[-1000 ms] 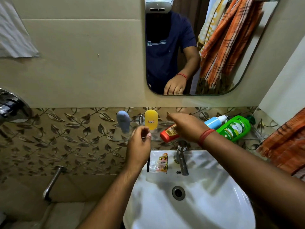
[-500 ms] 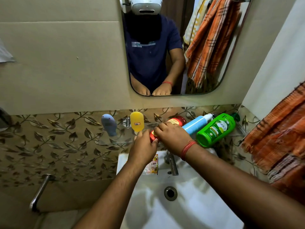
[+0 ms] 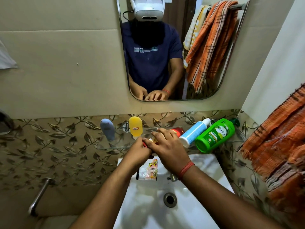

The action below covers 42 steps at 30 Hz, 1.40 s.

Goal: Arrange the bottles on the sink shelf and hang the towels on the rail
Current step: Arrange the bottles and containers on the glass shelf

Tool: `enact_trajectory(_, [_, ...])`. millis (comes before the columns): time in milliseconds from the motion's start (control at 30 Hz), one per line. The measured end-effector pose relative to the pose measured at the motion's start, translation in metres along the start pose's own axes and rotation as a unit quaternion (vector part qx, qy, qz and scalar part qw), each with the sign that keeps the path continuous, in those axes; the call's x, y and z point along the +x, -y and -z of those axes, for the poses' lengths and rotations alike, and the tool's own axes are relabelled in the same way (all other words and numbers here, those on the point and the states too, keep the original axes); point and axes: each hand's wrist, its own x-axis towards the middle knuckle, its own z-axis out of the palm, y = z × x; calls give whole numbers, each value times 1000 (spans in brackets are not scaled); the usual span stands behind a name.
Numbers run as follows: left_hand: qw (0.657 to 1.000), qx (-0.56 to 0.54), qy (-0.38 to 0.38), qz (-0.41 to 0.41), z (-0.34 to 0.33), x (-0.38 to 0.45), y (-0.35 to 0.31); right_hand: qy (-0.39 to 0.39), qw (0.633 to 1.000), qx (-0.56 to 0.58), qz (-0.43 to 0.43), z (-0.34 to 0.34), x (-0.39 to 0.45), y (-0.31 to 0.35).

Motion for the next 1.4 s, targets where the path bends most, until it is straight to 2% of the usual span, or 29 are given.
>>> enact_trajectory(100, [994, -109, -28, 5, 0, -4, 6, -47, 999, 4, -23, 2, -1, -1])
enact_trajectory(200, [977, -195, -78, 20, -4, -3, 10, -47, 997, 22, -64, 2, -4, -2])
enact_trajectory(333, [961, -250, -114, 24, -12, -3, 19, -36, 984, 62, -164, 1, -12, -13])
enact_trajectory(400, [952, -285, -111, 22, -16, -8, 21, -60, 964, 136, -219, -1, -17, -12])
enact_trajectory(467, [942, -320, -102, 14, -23, -13, 21, -90, 908, 266, -312, 1, -16, -5])
enact_trajectory(500, [937, -335, -95, 8, -27, -15, 20, -94, 858, 345, -368, 4, -13, -2])
enact_trajectory(567, [936, -343, -82, -10, -34, -17, 17, -62, 734, 499, -457, 10, -1, 2])
enact_trajectory(600, [942, -327, -77, -23, -37, -17, 16, -49, 692, 543, -474, 13, 4, 2])
enact_trajectory(633, [951, -297, -75, -39, -39, -18, 14, -47, 679, 556, -478, 15, 9, 0])
enact_trajectory(700, [972, -210, -77, -71, -41, -17, 8, -44, 680, 567, -463, 21, 18, -6])
enact_trajectory(800, [980, -136, -86, -114, -42, -7, -4, -24, 687, 588, -426, 36, 32, -16])
enact_trajectory(1133, [961, 69, -163, -213, -46, 31, -33, 32, 805, 455, -380, 47, 57, -39])
enact_trajectory(1400, [959, 117, -146, -211, -45, 45, -31, 51, 812, 422, -401, 31, 51, -48])
